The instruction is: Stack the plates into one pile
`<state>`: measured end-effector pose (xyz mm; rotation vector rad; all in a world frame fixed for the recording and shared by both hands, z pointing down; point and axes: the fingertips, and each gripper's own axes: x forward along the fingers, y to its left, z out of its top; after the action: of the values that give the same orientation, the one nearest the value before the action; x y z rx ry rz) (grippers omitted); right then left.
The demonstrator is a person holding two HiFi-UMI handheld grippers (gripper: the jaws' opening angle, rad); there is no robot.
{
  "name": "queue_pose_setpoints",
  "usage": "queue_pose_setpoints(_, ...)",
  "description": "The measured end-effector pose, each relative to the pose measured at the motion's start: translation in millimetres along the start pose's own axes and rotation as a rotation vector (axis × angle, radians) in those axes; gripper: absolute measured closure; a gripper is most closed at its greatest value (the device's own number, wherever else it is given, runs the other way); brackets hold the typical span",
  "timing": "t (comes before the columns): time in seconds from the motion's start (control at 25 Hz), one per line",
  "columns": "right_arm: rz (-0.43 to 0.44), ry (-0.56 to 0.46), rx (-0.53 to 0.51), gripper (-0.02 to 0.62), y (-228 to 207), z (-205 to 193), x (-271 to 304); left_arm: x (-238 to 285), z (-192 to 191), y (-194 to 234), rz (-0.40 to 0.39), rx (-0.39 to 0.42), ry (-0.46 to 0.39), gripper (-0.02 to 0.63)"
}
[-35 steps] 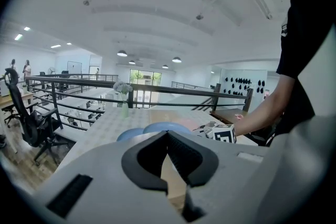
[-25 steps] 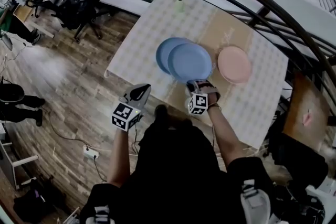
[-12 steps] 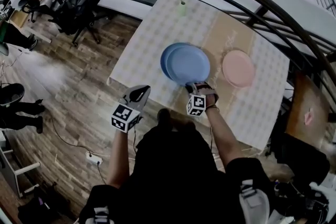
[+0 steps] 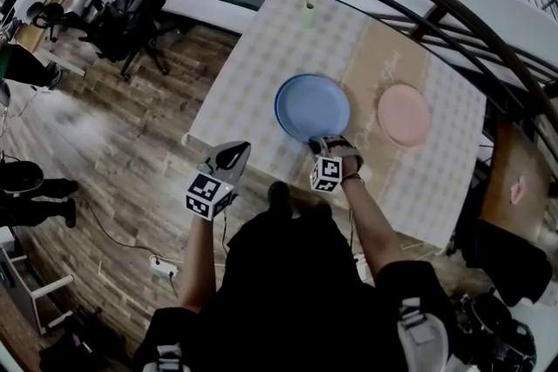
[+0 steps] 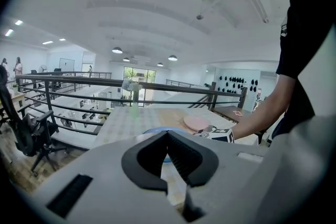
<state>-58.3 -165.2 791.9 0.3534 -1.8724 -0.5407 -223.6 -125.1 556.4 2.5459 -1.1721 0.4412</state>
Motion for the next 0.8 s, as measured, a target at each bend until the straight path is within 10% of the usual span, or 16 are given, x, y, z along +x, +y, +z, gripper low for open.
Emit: queue_pose_setpoints(0.8,-0.005,0.043,0.089,0.574,7.3,13.5,26.7,7.0,-7.0,8.3,-0.101,0.036,0.021,0.606)
